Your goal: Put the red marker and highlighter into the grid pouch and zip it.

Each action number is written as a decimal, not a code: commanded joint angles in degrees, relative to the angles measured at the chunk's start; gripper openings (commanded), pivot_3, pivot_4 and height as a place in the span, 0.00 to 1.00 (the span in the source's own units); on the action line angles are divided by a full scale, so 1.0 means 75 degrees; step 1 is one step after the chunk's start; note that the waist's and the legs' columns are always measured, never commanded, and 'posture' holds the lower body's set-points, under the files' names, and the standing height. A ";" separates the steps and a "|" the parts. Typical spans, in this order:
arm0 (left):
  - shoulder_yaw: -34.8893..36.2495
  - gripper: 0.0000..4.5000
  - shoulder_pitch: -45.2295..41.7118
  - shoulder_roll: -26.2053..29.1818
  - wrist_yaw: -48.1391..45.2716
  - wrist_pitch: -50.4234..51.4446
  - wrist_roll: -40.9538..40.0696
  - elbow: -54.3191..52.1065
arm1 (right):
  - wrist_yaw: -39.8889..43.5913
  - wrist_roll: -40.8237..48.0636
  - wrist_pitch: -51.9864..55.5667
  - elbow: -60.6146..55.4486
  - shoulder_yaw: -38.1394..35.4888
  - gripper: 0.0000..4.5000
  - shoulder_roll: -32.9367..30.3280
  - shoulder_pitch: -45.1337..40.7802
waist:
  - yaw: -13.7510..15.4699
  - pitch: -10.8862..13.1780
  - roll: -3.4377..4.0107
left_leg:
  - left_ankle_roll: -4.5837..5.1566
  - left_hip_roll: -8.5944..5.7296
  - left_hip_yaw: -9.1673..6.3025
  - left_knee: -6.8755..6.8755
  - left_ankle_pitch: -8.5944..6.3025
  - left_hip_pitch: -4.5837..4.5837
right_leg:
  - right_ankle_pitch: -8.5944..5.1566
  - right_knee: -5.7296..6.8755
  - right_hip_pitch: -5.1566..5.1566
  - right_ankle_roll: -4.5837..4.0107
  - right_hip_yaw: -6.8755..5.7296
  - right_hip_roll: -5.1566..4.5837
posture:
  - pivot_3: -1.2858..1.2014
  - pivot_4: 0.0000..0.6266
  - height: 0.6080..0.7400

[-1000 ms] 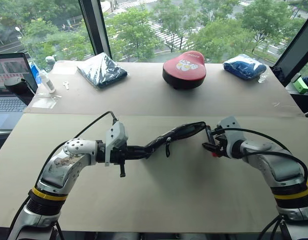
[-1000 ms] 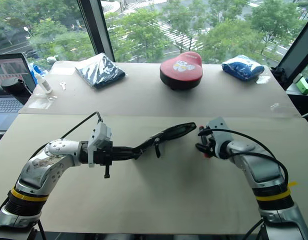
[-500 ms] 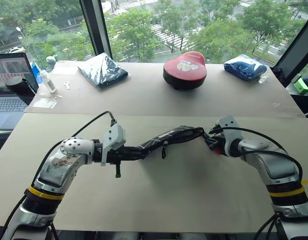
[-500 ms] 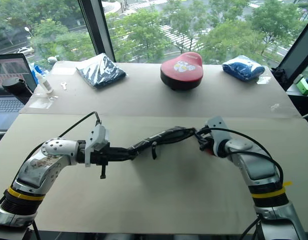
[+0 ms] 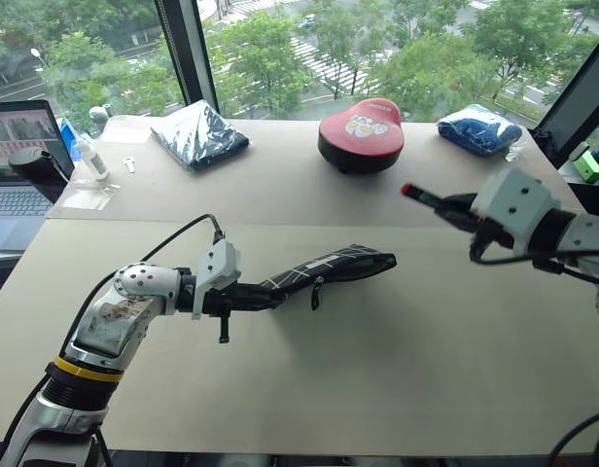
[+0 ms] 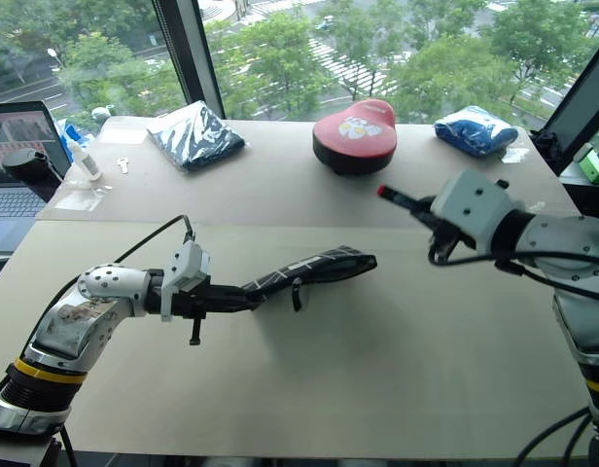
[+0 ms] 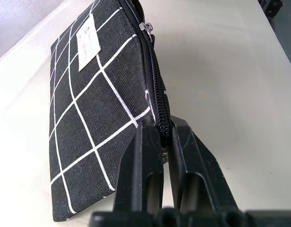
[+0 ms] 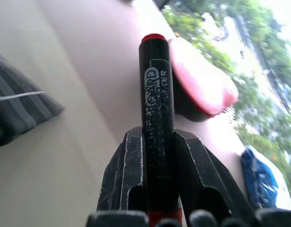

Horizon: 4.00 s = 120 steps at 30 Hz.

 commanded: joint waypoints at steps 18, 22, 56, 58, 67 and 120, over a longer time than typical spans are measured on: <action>-0.0097 0.00 -0.0037 -0.0362 0.0153 -0.0096 0.0130 -0.0120 | 0.0322 -0.1717 -0.0336 -0.0731 0.0926 0.11 0.0117 0.0085 | 0.0015 0.0003 -0.0005 | 0.0001 -0.0005 0.0011 0.0015 0.0000 0.0005 | 0.0007 0.0006 -0.0002 0.0010 0.0018 -0.0004 | 0.52 0.24 1.00; -0.0121 0.00 -0.0041 -0.0396 0.0192 -0.0060 0.0122 -0.0131 | 0.0255 -0.1922 -0.0488 -0.0545 0.0991 0.11 0.0200 0.0095 | 0.0011 0.0003 -0.0005 | 0.0000 -0.0004 0.0011 0.0015 0.0000 0.0008 | 0.0007 0.0008 -0.0002 0.0010 0.0019 -0.0001 | 0.52 0.24 1.00; -0.0195 0.00 -0.0052 -0.0399 0.0022 -0.0180 0.0265 -0.0129 | -0.1669 -0.4893 -0.5131 0.3306 0.3664 0.22 0.3202 -0.2193 | -0.0085 0.0004 -0.0006 | -0.0023 -0.0020 0.0016 0.0019 0.0014 0.0021 | 0.0007 0.0035 -0.0007 0.0010 0.0025 0.0006 | 0.52 0.24 1.00; -0.0179 0.00 -0.0020 -0.0383 0.0037 -0.0180 0.0261 -0.0154 | -0.1372 -0.4549 -0.4931 0.3249 0.3510 0.38 0.3234 -0.2138 | -0.0108 0.0004 -0.0006 | -0.0022 -0.0018 0.0016 0.0020 0.0013 0.0020 | 0.0008 0.0037 -0.0006 0.0010 0.0027 0.0007 | 0.52 0.24 1.00; -0.0180 0.00 0.0066 -0.0418 0.0149 -0.0154 0.0258 -0.0212 | -0.0346 -0.2426 -0.4000 0.3178 0.2002 0.52 0.2829 -0.2138 | -0.0105 0.0004 -0.0006 | -0.0008 -0.0019 0.0015 0.0021 0.0005 0.0021 | 0.0008 0.0036 -0.0004 0.0010 0.0031 0.0002 | 0.52 0.24 1.00; -0.0175 0.00 0.0092 -0.0468 0.0337 0.0162 0.0160 -0.0349 | 0.0436 0.1954 0.3278 0.1298 0.1792 0.52 0.3658 -0.0255 | -0.0056 0.0005 -0.0008 | -0.0004 -0.0016 0.0014 0.0015 0.0002 0.0029 | 0.0013 0.0036 -0.0001 0.0015 0.0047 0.0002 | 0.52 0.24 1.00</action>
